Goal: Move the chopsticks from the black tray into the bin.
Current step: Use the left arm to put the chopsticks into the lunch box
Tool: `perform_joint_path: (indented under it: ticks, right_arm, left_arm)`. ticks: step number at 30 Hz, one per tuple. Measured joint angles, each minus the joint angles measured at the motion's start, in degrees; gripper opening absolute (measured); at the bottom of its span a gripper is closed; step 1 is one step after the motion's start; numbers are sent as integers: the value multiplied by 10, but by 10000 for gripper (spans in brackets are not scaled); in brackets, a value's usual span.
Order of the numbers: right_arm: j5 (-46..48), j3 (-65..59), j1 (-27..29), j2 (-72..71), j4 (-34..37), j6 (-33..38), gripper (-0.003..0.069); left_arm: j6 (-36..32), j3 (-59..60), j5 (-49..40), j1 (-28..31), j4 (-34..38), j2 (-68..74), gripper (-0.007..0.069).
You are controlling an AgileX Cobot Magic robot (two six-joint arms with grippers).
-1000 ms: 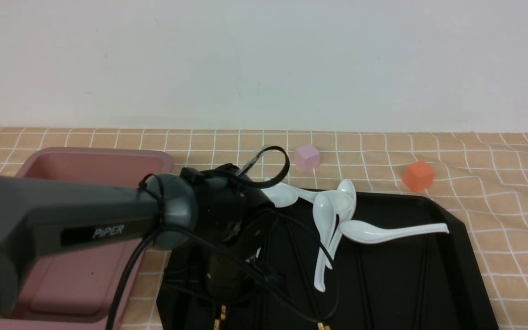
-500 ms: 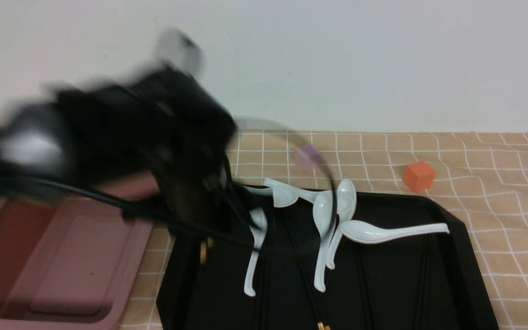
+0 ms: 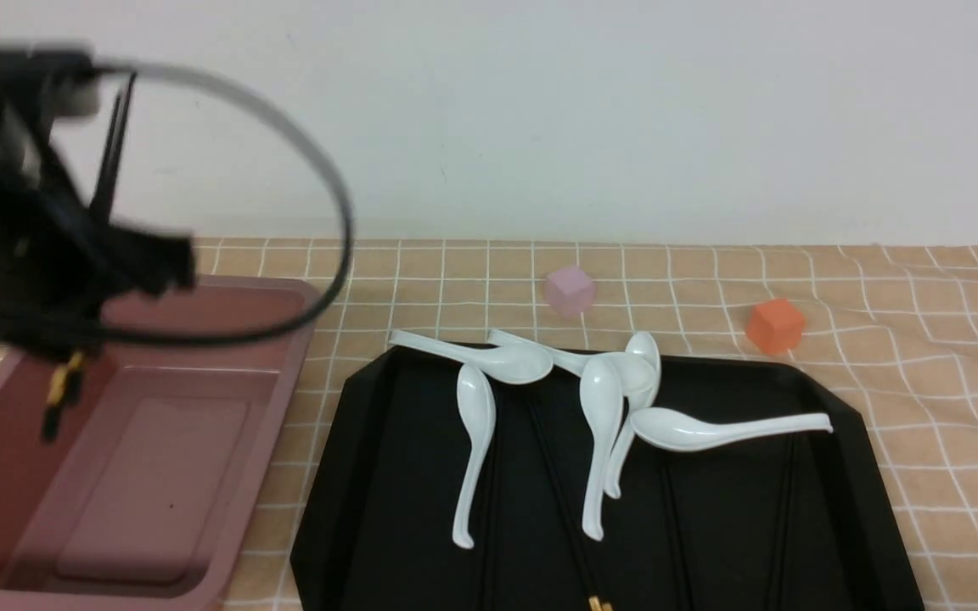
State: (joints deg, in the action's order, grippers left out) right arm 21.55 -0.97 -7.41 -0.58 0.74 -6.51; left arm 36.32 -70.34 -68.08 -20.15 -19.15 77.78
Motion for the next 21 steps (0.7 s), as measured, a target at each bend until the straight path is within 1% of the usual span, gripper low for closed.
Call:
perform_joint_path:
  ticks: [1,4,6,7,10,16,18,21]
  right_arm:
    - [0,0,0,0,0,0,240]
    - [0,0,0,0,0,0,240]
    - [0,0,0,0,0,0,240]
    - [0,0,0,0,0,0,240]
    - [0,0,0,0,0,0,240]
    - [0,0,0,0,0,0,240]
    - [0,0,0,0,0,0,240]
    - [0,0,0,0,0,0,240]
  left_arm:
    - [0,17,19,5,-1,0,118]
    - [-3,104,118,22,-11,8,118]
    - [-4,127,144,23,-16,12,118]
    - [-4,156,180,25,-27,21,118]
    - [-4,184,224,25,-47,43,118]
    - [-4,189,258,25,-71,89,122]
    - [5,189,261,25,-73,104,140]
    - [34,189,263,25,-74,125,187]
